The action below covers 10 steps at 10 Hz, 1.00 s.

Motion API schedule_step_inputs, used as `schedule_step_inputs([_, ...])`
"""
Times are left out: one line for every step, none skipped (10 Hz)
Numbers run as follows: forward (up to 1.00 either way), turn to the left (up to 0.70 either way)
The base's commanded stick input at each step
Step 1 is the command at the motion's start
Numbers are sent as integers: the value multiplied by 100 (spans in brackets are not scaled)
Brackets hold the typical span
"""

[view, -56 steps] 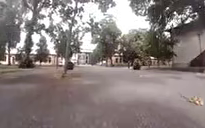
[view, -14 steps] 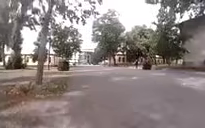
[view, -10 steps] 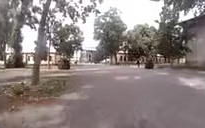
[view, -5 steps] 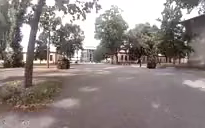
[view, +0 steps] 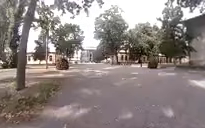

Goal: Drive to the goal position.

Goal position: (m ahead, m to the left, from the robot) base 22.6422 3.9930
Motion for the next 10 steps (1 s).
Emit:
schedule_step_inputs([70,0])
schedule_step_inputs([70,0])
schedule_step_inputs([70,0])
schedule_step_inputs([70,0])
schedule_step_inputs([70,0])
schedule_step_inputs([70,0])
schedule_step_inputs([70,0])
schedule_step_inputs([70,3])
schedule_step_inputs([70,28])
schedule_step_inputs([70,35])
